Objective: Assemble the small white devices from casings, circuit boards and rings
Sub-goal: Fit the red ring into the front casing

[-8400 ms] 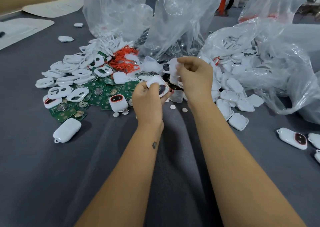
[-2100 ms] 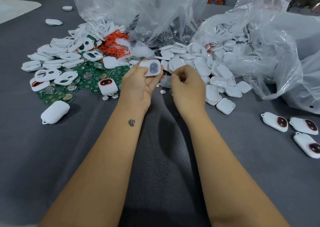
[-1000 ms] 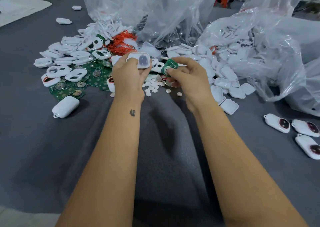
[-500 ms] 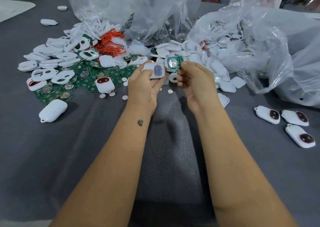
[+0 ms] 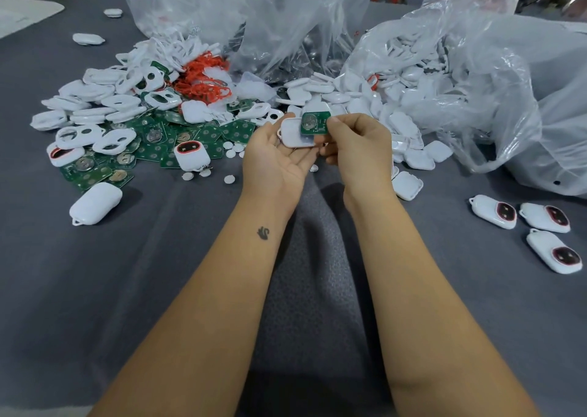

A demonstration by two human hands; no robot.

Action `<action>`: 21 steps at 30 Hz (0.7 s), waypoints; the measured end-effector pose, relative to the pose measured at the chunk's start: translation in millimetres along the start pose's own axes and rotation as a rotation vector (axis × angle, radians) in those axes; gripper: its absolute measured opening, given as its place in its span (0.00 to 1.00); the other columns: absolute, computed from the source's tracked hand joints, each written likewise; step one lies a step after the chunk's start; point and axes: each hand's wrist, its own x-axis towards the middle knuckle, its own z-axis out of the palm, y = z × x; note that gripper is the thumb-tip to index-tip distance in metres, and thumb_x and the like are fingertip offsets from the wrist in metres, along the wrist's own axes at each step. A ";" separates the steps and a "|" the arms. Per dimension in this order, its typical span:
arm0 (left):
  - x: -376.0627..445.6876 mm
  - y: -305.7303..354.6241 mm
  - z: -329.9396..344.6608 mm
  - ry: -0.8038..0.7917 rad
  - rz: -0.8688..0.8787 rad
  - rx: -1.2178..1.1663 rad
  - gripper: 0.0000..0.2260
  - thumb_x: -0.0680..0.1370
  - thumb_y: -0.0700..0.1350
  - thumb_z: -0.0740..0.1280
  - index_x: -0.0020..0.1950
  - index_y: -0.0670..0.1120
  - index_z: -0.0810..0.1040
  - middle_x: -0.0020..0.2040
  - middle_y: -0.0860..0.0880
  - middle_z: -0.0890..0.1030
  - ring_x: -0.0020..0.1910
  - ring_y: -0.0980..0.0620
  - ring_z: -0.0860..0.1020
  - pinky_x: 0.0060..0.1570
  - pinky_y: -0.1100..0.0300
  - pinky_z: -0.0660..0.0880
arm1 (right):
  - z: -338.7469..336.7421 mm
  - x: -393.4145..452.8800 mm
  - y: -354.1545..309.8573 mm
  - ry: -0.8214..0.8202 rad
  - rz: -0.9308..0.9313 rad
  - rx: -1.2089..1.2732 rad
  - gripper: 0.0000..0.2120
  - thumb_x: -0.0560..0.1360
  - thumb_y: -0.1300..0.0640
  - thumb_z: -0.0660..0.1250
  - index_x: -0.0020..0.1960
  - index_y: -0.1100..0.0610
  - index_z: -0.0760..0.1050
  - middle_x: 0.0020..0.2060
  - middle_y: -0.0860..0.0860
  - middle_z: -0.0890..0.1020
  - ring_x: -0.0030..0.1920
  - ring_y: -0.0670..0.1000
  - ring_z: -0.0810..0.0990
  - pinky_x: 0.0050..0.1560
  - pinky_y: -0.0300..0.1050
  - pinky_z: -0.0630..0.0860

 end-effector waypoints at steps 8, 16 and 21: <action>-0.3 -1.6 3.0 -0.010 -0.001 -0.001 0.11 0.82 0.43 0.56 0.52 0.40 0.76 0.47 0.40 0.80 0.45 0.44 0.79 0.51 0.53 0.77 | 2.0 -1.6 2.7 0.008 -0.057 -0.188 0.08 0.72 0.64 0.64 0.36 0.56 0.76 0.28 0.52 0.81 0.29 0.47 0.77 0.33 0.41 0.73; -4.2 -3.7 7.5 -0.012 -0.002 0.010 0.11 0.82 0.42 0.56 0.53 0.39 0.75 0.42 0.42 0.78 0.36 0.48 0.75 0.31 0.63 0.75 | 4.5 0.1 6.6 0.005 -0.073 -0.213 0.07 0.72 0.63 0.65 0.36 0.55 0.76 0.28 0.50 0.82 0.29 0.46 0.77 0.36 0.44 0.75; -4.3 -2.9 8.1 -0.021 -0.004 0.039 0.10 0.82 0.41 0.56 0.48 0.40 0.76 0.41 0.42 0.78 0.39 0.48 0.77 0.37 0.59 0.77 | 4.7 3.2 9.8 0.044 -0.112 -0.306 0.10 0.71 0.60 0.68 0.32 0.51 0.76 0.28 0.46 0.81 0.31 0.47 0.78 0.37 0.46 0.77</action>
